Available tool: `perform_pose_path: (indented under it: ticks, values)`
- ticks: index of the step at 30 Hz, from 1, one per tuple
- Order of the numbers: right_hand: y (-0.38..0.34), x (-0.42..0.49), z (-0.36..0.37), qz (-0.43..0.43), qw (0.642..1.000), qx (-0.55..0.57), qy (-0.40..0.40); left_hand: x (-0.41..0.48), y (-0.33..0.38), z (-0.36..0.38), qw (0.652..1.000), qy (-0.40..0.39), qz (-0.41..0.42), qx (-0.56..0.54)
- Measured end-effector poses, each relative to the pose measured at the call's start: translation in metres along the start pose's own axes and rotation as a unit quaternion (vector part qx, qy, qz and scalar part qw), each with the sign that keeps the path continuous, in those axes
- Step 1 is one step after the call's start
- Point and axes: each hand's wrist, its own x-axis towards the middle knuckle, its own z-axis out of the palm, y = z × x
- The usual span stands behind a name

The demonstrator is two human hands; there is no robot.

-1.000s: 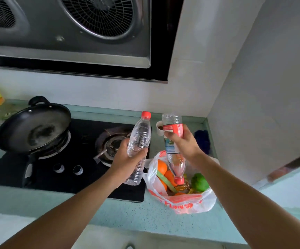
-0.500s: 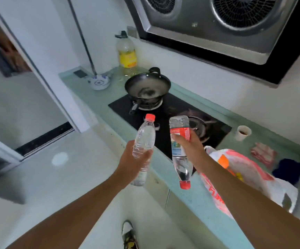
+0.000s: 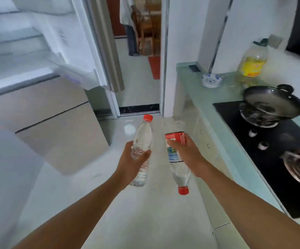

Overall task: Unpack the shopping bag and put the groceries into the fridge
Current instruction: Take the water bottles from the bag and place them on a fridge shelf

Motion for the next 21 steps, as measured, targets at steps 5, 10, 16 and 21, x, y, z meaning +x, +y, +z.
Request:
perform_pose_path:
  ticks: [5, 10, 16, 21]
  values:
    - [-0.023, 0.020, 0.146, -0.014, 0.997, -0.027, -0.078, -0.023, -0.027, -0.137, 0.996, 0.085, -0.002, -0.021]
    - [-0.052, 0.031, 0.279, -0.041, 0.987, -0.040, -0.147, -0.042, -0.050, -0.261, 0.988, 0.151, -0.001, -0.010]
    - [-0.086, 0.051, 0.386, -0.059, 0.974, -0.041, -0.215, -0.047, -0.061, -0.362, 0.972, 0.233, -0.011, -0.007]
    - [-0.123, 0.090, 0.439, -0.082, 0.964, -0.046, -0.249, -0.021, -0.052, -0.415, 0.964, 0.263, 0.003, -0.026]
